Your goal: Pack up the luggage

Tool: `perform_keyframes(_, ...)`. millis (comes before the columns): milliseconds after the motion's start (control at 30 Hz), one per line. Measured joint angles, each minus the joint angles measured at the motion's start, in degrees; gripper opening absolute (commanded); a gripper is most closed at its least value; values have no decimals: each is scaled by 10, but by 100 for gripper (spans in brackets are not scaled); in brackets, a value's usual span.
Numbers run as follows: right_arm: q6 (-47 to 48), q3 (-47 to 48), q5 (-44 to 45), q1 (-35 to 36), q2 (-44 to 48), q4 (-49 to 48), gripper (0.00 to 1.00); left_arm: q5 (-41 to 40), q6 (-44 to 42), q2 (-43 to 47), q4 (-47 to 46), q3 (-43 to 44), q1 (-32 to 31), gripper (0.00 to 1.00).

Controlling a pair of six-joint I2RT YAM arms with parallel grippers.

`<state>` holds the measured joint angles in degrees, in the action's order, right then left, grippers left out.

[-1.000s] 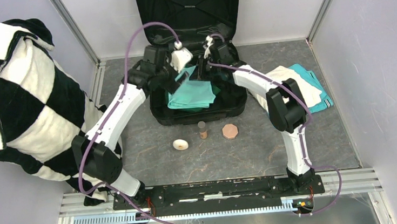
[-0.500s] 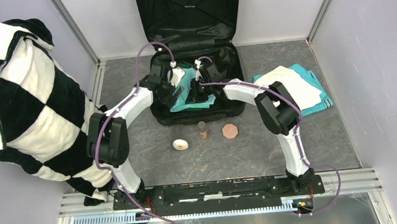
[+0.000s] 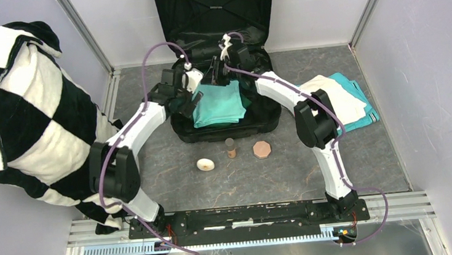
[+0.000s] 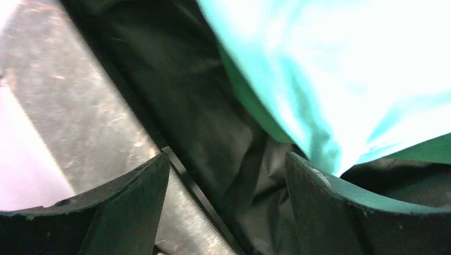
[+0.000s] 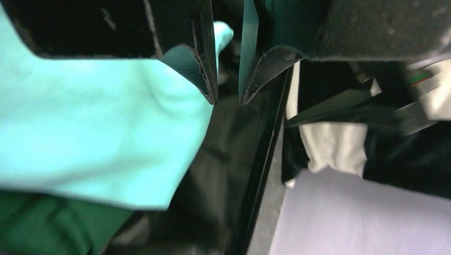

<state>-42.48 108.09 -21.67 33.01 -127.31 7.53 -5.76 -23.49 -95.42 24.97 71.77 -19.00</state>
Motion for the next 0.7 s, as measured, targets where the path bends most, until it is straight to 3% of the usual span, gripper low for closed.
perform_keyframes(133,-34,38,-12,-27,-44,-52,27,5,0,62,24,33,7,90)
perform_keyframes(200,-51,36,-17,-38,-70,-75,27,12,0,91,30,47,9,99)
perform_keyframes(400,-83,35,-21,-57,-153,-94,29,37,14,151,57,60,30,100)
perform_keyframes(500,-87,36,-25,-58,-158,-103,40,43,19,156,67,55,40,100)
perform_keyframes(700,-50,36,-19,-54,-119,-72,78,45,23,156,93,42,49,100)
